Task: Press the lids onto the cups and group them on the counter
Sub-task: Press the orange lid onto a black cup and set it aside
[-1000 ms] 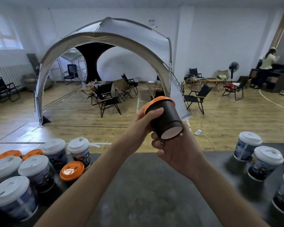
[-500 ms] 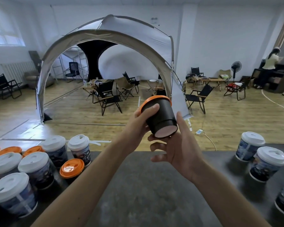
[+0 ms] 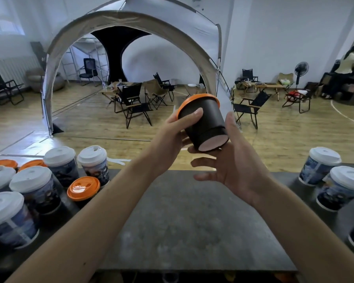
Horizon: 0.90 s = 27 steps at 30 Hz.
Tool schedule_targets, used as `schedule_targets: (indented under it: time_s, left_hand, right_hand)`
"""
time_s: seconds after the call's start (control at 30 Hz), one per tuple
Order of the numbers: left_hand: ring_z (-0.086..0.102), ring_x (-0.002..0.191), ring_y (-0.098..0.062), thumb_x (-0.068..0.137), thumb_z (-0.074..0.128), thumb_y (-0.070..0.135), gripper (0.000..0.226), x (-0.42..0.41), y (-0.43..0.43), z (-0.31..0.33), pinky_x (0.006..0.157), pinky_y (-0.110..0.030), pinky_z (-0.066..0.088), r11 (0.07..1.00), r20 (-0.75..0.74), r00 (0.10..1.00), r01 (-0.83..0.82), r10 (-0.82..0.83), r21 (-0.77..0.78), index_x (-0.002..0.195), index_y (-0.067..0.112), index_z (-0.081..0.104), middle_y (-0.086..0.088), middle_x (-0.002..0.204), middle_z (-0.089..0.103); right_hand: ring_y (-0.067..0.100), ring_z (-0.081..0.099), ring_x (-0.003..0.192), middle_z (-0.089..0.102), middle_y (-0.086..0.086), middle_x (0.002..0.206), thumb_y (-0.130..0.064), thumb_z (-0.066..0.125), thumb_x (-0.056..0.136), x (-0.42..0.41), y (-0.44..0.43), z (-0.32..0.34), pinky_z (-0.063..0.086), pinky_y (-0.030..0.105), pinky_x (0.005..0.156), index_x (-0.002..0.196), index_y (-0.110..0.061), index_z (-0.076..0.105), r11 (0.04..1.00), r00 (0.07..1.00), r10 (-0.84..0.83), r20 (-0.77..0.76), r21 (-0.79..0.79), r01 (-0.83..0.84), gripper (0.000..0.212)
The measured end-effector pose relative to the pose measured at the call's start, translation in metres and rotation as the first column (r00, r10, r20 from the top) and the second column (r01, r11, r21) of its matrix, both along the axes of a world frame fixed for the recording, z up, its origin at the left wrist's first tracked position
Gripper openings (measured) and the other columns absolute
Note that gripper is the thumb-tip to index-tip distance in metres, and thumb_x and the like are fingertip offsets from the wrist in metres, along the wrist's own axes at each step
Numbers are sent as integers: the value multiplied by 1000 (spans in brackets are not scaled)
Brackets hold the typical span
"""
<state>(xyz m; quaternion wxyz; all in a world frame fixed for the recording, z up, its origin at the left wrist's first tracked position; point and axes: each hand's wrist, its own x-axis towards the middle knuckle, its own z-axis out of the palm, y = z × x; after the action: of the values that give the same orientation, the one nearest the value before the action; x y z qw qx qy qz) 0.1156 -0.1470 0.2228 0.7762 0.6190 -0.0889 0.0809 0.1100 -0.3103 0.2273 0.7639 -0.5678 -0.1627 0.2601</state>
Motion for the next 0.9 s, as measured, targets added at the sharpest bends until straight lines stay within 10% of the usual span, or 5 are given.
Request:
schedule_targets:
  time_s: [0.27, 0.43, 0.7, 0.9]
  left_hand:
    - [63, 97, -25, 94, 56, 34, 59, -6, -1, 5, 76, -30, 51, 995, 30, 998, 61, -63, 75, 140, -1, 48, -12, 110, 63]
    - [66, 112, -31, 86, 72, 40, 50, -4, -6, -5, 100, -50, 51, 974, 43, 997, -69, 61, 217, 130, 19, 61, -13, 119, 70]
    - [70, 107, -22, 80, 77, 46, 52, 1, -10, 7, 93, -37, 55, 965, 43, 988, -156, 150, 210, 123, 18, 65, -6, 110, 73]
    - [66, 110, -22, 89, 70, 37, 49, -1, -6, 10, 92, -33, 53, 983, 92, 993, -85, 70, 165, 131, 15, 59, -7, 117, 68]
  right_hand:
    - [20, 68, 70, 73, 15, 94, -68, 31, 98, 3, -8, 2, 55, 29, 52, 122, -4, 68, 998, 996, 27, -80, 66, -22, 78]
    - [19, 67, 68, 71, 14, 88, -71, 33, 97, 0, -12, -8, 54, 29, 50, 120, -5, 69, 997, 988, -18, -153, 77, 30, 79]
    - [23, 70, 73, 73, 15, 93, -73, 45, 88, -7, -10, -2, 57, 36, 53, 122, -11, 65, 992, 994, -87, 61, -88, 92, 73]
    - [26, 68, 71, 72, 19, 99, -72, 30, 97, -10, -10, 2, 54, 33, 49, 127, -9, 65, 999, 995, -13, -97, 43, 17, 77]
